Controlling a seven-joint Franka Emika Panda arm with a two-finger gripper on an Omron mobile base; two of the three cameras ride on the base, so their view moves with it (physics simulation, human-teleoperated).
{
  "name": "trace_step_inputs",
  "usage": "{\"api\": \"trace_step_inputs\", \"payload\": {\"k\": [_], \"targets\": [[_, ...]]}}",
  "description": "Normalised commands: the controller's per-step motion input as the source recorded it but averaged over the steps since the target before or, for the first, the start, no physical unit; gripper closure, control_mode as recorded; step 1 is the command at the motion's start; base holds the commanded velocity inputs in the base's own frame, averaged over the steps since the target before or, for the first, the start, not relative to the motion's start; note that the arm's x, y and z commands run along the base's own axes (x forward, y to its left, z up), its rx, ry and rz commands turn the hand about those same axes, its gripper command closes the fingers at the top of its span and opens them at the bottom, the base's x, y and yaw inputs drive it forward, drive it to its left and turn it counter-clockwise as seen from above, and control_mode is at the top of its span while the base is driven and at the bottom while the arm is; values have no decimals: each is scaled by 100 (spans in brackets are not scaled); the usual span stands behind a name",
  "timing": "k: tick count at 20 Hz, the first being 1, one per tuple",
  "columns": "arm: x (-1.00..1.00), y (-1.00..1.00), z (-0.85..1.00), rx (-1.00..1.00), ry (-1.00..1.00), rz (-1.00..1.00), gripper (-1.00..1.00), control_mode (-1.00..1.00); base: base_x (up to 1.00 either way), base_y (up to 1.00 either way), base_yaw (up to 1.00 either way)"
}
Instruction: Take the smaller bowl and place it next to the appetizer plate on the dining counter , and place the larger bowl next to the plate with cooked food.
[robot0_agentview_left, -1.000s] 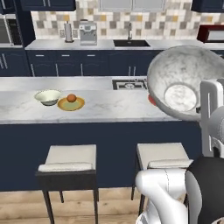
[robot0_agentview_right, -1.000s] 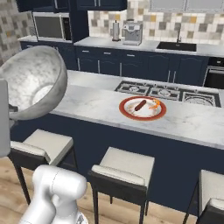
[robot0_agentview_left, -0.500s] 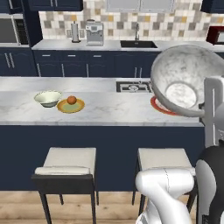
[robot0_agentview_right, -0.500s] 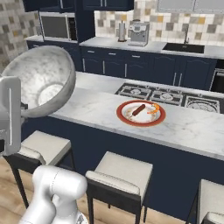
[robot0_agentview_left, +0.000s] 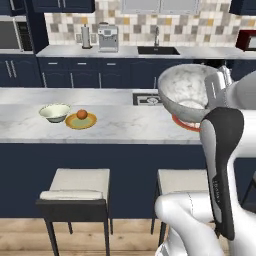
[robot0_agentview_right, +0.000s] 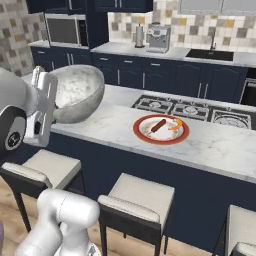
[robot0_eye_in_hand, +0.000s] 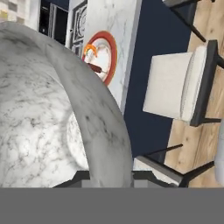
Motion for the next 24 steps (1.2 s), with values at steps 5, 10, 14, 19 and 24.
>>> {"api": "trace_step_inputs", "payload": {"k": [5, 10, 14, 19, 24], "targets": [[78, -18, -17, 0, 23, 1, 100, -100, 0, 0, 0], [56, -24, -49, 0, 5, 0, 100, -100, 0, 0, 0], [80, -1, -57, 1, 0, 3, 100, -100, 0, 0, 0], [84, -3, -35, 7, 0, 0, 100, -100, 0, 0, 0], [68, -10, -32, 11, 0, 0, 100, -100, 0, 0, 0]]}}
